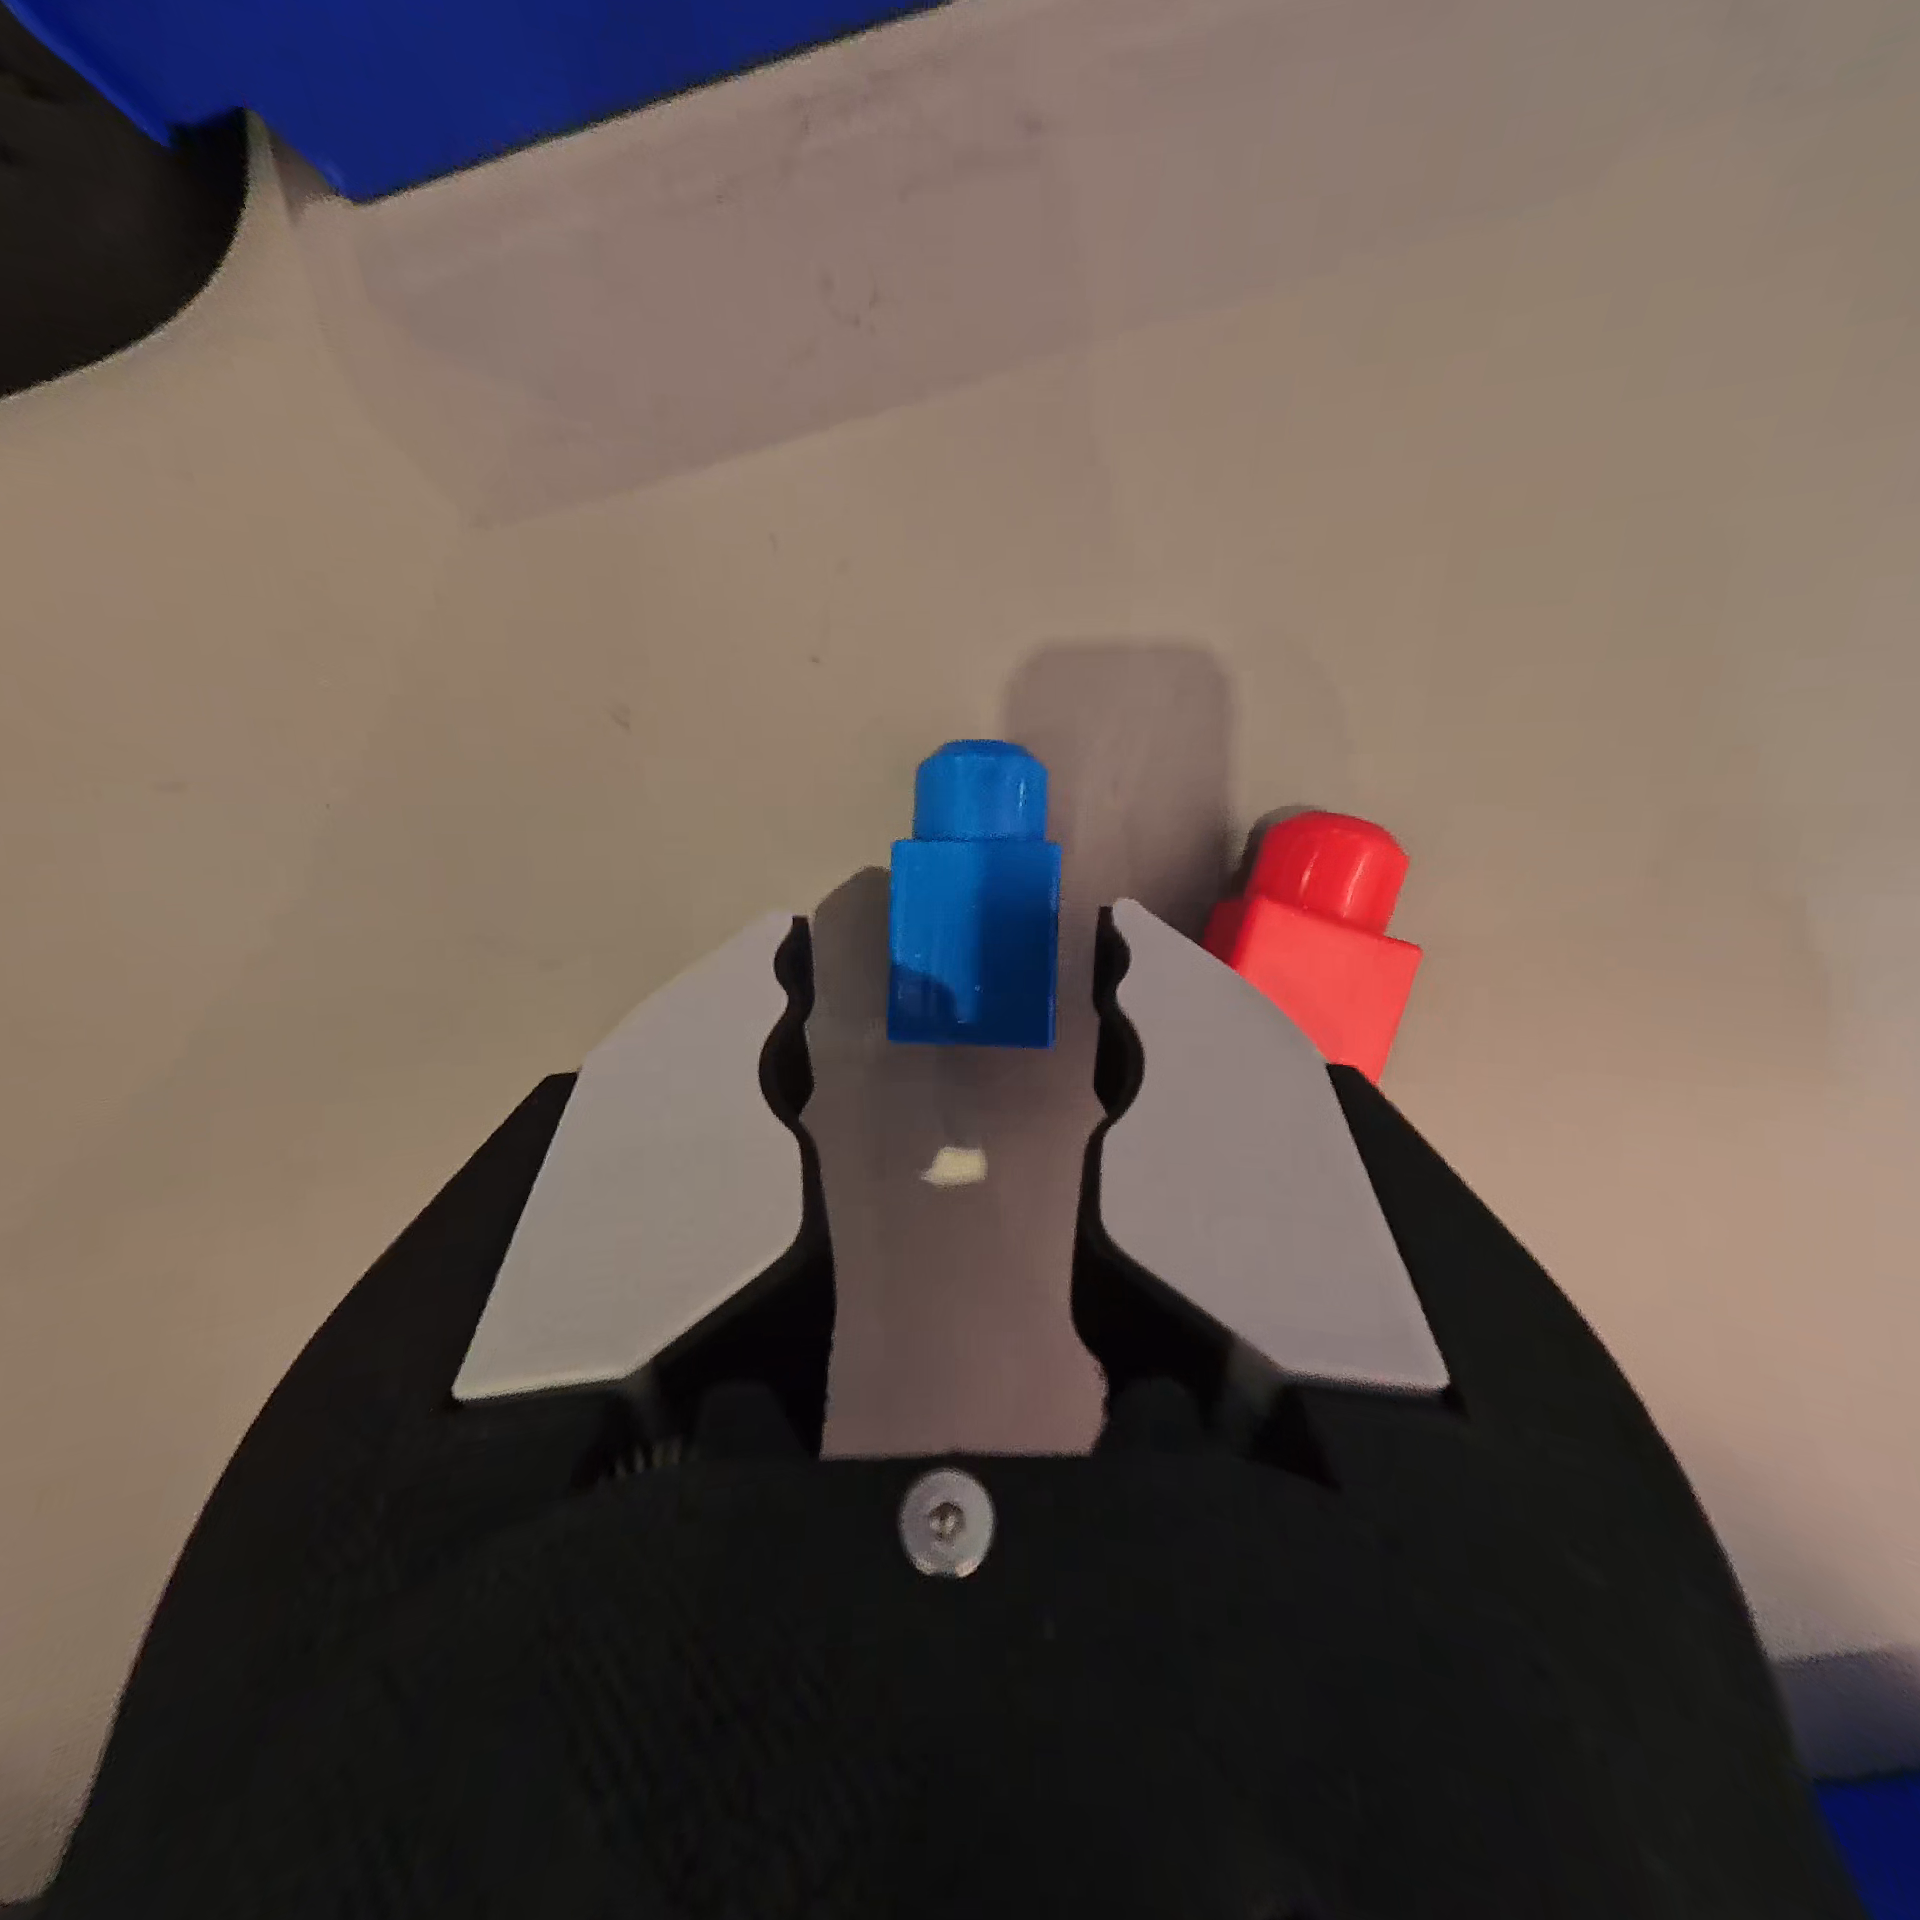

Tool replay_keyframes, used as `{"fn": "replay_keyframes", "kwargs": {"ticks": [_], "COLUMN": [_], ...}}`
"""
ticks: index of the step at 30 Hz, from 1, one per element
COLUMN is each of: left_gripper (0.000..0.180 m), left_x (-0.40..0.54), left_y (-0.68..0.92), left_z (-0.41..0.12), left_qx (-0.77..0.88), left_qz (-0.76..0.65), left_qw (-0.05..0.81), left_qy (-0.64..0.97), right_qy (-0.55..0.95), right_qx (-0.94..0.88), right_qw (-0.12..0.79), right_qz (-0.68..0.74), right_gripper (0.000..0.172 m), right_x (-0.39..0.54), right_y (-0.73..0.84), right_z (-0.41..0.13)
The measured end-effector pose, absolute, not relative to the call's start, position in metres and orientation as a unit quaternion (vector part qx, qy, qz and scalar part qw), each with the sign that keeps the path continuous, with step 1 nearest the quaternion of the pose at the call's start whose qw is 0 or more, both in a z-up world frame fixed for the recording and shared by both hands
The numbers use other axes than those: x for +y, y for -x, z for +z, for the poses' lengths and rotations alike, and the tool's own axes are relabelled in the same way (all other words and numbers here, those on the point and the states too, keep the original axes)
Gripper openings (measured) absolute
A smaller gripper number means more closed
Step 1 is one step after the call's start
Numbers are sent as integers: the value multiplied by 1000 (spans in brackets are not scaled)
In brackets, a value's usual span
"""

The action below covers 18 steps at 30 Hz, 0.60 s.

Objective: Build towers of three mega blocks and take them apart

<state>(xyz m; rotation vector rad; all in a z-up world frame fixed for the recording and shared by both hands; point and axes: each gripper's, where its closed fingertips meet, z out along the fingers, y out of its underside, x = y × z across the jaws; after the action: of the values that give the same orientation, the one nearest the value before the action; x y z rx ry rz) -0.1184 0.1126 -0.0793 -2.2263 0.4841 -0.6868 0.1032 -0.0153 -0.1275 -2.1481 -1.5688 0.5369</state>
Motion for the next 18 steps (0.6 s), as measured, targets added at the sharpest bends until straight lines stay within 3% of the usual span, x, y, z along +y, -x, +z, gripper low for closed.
{"fn": "replay_keyframes", "kwargs": {"ticks": [8, 13, 18], "left_gripper": [54, 68, 60], "left_x": [134, 138, 145], "left_y": [118, 118, 106], "left_z": [-80, -96, -102], "left_qx": [90, 72, 69], "left_qz": [-354, -332, -364], "left_qw": [335, 277, 262], "left_qy": [869, 899, 891], "right_qy": [770, 765, 760], "right_qx": [-570, -576, -581], "right_qw": [207, 209, 211], "right_qz": [198, 199, 200], "right_gripper": [55, 55, 55], "right_x": [-16, -18, -20], "right_y": [-107, -105, -105], "right_z": [-128, -124, -120]}}
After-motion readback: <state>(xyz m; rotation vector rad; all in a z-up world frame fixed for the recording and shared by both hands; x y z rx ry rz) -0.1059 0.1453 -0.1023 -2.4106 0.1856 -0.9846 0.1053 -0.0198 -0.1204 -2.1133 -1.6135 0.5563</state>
